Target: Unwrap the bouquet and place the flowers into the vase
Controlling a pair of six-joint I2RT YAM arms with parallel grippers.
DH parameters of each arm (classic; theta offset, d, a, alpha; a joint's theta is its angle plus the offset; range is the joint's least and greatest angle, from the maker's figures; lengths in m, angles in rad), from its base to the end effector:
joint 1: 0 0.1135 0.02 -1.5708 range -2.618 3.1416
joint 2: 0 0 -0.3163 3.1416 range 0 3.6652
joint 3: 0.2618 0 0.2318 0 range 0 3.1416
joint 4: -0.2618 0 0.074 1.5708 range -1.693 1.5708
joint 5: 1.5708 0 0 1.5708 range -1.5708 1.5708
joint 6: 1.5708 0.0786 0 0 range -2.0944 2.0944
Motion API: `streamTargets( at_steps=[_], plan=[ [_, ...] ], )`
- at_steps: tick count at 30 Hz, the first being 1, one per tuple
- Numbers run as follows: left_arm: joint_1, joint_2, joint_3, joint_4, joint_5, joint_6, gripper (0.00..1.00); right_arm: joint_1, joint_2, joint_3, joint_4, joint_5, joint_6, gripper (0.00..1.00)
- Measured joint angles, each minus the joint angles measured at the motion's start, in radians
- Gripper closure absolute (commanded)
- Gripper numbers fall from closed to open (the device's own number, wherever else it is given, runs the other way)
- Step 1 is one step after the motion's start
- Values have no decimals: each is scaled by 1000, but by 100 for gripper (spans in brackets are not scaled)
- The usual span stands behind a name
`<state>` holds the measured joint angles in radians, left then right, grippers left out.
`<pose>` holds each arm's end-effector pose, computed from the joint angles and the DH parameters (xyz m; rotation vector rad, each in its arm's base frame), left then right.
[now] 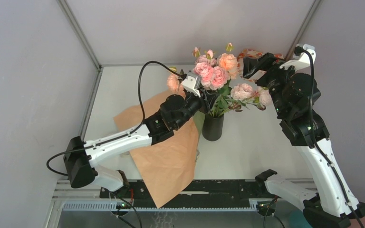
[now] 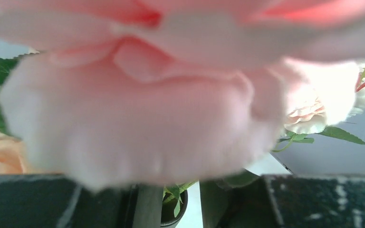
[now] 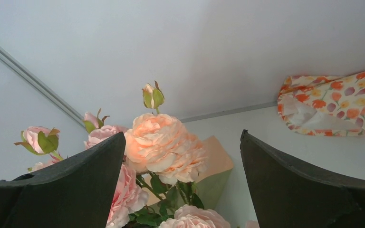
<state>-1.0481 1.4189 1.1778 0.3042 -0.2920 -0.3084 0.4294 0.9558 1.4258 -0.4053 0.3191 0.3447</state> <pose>0.1958 -0.2945 0.4404 0.3349 1.5374 -0.8609 0.1542 0.0435 0.5363 0.1937 1.5089 0.3804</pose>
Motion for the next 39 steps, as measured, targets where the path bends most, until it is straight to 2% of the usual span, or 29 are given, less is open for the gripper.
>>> streamTargets(
  at_steps=[9, 15, 27, 32, 39],
  plan=[
    [-6, -70, -21, -9, -14, -8, 54, 0, -26, -18, 8, -3, 14, 0],
    [-10, -163, -51, -37, -39, -6, 45, 0, -82, -61, 31, 55, 24, 0],
    [-13, -487, -90, -98, -105, 0, 41, 4, -150, -77, 80, 174, 37, 0],
    [-15, -630, -103, -142, -180, 21, 39, 4, -142, -79, 103, 176, 36, 0],
    [-15, -762, -103, -211, -388, 58, 37, 14, -116, -79, 120, 157, 36, 0]
  ],
)
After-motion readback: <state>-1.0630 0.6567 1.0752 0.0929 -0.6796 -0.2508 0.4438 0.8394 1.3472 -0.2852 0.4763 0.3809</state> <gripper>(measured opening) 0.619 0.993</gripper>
